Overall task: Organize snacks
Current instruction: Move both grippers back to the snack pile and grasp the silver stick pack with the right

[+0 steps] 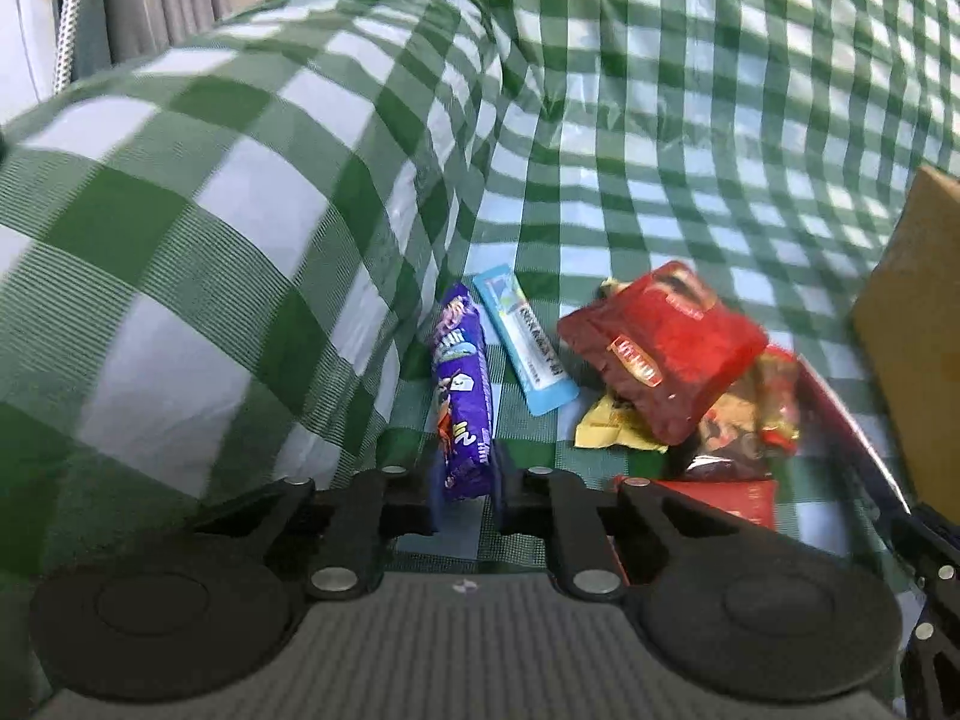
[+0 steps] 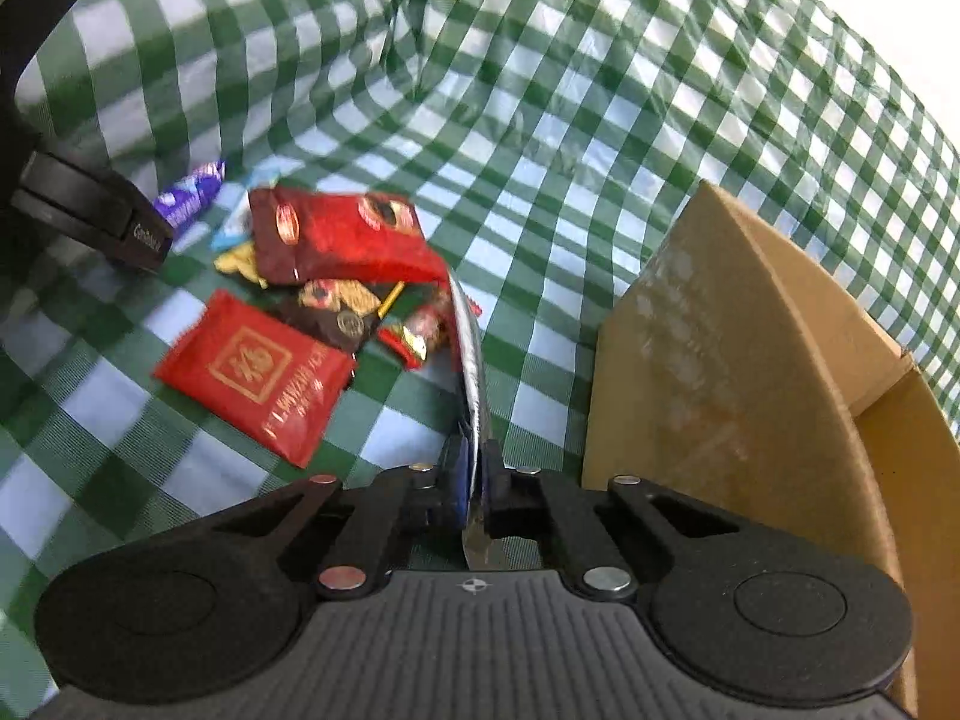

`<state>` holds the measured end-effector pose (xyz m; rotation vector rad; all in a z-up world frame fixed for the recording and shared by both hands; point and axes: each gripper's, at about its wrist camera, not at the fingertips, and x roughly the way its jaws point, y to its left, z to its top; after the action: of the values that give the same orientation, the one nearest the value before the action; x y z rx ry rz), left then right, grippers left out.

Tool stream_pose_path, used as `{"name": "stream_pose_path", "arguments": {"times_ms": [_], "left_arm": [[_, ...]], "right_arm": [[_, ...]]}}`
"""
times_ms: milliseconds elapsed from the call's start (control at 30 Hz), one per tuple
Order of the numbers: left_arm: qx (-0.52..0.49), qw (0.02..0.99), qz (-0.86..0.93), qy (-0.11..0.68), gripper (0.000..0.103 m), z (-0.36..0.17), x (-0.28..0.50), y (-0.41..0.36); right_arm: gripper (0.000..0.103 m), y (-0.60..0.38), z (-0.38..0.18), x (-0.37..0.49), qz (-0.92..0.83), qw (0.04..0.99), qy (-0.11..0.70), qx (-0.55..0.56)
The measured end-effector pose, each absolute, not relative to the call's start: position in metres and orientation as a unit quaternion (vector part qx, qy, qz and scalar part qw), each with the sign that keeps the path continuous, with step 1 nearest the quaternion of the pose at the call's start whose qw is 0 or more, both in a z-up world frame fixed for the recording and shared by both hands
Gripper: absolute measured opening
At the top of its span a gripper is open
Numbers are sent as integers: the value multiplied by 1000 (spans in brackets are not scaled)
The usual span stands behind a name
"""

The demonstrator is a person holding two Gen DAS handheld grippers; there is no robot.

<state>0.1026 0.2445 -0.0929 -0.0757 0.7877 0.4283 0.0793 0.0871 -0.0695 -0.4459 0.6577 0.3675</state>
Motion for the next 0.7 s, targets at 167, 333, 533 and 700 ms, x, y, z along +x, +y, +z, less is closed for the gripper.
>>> {"name": "stream_pose_path", "arguments": {"times_ms": [167, 333, 533, 700], "left_arm": [[-61, 912, 183, 361, 12, -63, 88, 244], [-132, 905, 138, 380, 12, -45, 69, 251], [-189, 867, 61, 458, 12, -58, 55, 250], [-166, 852, 68, 491, 34, -64, 51, 249]], "right_arm": [[4, 77, -38, 66, 207, 906, 312, -196], [4, 68, -8, 51, 248, 891, 345, -161], [4, 59, -5, 9, 313, 855, 387, -148], [13, 50, -36, -4, 344, 835, 409, -130]]}}
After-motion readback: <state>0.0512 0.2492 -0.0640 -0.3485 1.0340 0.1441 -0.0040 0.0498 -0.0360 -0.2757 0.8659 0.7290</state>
